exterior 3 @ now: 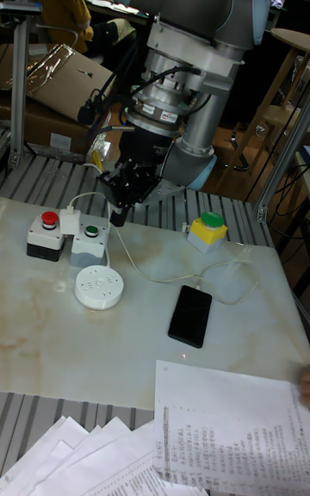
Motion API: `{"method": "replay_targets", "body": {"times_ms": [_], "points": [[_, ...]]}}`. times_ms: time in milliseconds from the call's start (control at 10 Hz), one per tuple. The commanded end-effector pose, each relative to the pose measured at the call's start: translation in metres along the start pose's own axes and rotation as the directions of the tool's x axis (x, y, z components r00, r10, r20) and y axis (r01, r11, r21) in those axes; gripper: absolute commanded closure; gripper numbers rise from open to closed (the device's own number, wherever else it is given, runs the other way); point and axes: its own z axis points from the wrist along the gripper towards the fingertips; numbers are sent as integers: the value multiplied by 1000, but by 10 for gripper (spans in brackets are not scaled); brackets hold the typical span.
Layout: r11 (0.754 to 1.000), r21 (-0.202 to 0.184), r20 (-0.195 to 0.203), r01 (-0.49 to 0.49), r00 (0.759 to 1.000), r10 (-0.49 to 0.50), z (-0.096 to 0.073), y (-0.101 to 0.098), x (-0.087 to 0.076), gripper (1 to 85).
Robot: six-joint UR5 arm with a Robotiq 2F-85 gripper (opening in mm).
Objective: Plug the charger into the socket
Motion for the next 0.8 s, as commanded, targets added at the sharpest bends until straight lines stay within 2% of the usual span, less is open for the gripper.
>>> {"method": "replay_targets", "body": {"times_ms": [0,100,200,300,400,500,600,700], "points": [[942,-53,-42,332,942,-334,-3,0,69,223],[902,-62,-37,427,903,-429,2,-4,87,153],[861,-89,-21,500,864,-504,8,1,104,100],[838,-92,-8,538,841,-541,11,4,111,73],[813,-89,-32,576,814,-580,15,0,125,57],[798,-97,-63,595,797,-601,20,0,143,23],[795,-104,-72,598,793,-606,26,4,153,10],[802,-101,-24,588,805,-593,31,16,145,7]]}}
